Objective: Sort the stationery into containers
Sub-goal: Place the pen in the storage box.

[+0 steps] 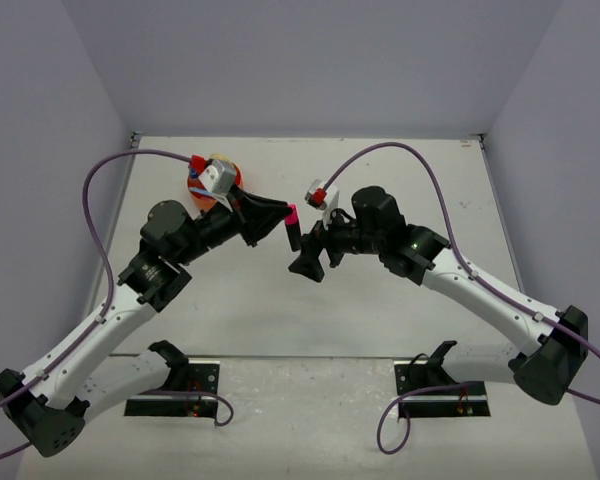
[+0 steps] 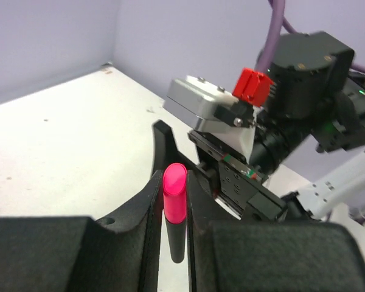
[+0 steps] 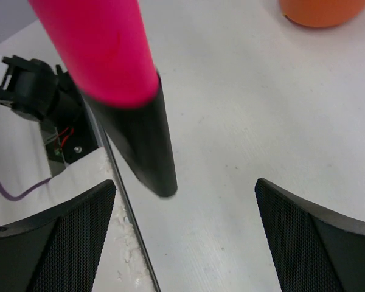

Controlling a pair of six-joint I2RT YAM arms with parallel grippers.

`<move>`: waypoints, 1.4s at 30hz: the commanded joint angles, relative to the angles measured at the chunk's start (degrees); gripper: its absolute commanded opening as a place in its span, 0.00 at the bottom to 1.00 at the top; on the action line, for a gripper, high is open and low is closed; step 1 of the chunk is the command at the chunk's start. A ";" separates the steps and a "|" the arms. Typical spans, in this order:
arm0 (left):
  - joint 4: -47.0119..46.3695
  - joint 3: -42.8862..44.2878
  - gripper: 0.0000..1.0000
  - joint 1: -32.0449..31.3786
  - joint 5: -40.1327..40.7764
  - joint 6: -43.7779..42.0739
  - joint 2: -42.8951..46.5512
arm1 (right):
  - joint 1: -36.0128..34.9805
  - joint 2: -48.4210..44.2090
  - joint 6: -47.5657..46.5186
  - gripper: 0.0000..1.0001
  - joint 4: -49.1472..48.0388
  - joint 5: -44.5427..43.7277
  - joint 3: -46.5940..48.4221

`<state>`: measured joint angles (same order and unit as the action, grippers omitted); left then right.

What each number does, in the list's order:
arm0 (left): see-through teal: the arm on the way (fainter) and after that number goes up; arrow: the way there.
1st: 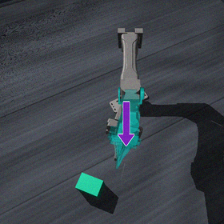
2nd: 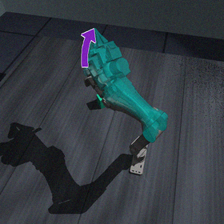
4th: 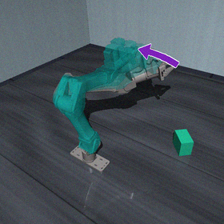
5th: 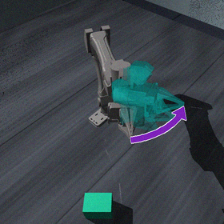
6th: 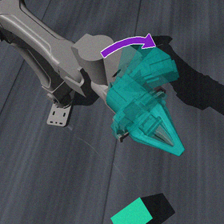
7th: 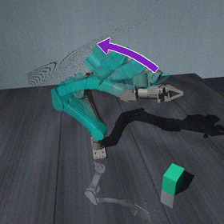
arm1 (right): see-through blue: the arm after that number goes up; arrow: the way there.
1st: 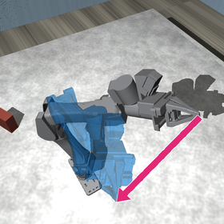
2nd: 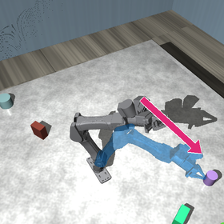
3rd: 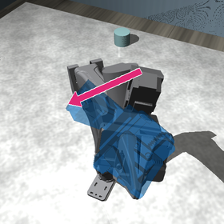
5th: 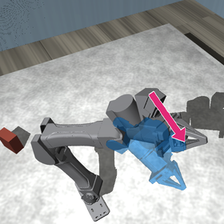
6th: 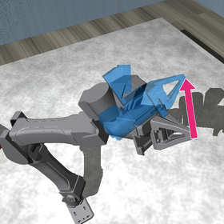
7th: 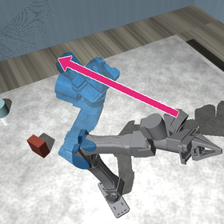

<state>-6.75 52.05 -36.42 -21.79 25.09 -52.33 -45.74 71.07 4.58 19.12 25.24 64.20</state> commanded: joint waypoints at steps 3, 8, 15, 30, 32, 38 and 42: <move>9.47 8.47 0.00 -0.05 20.54 -5.54 -3.85 | 0.18 0.27 3.42 0.99 1.39 -14.99 -0.57; 12.51 13.42 0.00 0.12 49.09 -6.54 -9.80 | 0.21 -0.06 5.87 0.99 1.44 -22.17 -1.62; 3.42 20.36 0.00 12.95 61.89 -6.04 -28.10 | 0.44 -0.93 7.95 0.99 0.83 -23.62 -2.07; -22.05 17.89 0.00 18.69 65.75 -18.13 -40.09 | 0.55 -0.44 7.90 0.99 -1.10 -19.04 -3.58; -23.74 17.63 0.00 18.91 66.61 -18.71 -41.10 | 0.50 -0.38 7.90 0.99 -1.10 -18.83 -3.56; -26.43 19.57 0.00 20.11 64.69 -19.51 -48.31 | 0.47 0.28 7.75 0.99 -1.34 -17.76 -3.49; -26.65 19.41 0.00 20.25 64.16 -18.41 -49.18 | 0.56 1.00 7.38 0.99 -1.36 -16.81 -3.46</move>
<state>-28.20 70.39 -16.80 41.91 6.79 -102.14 -45.34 71.16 11.97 19.68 6.66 60.60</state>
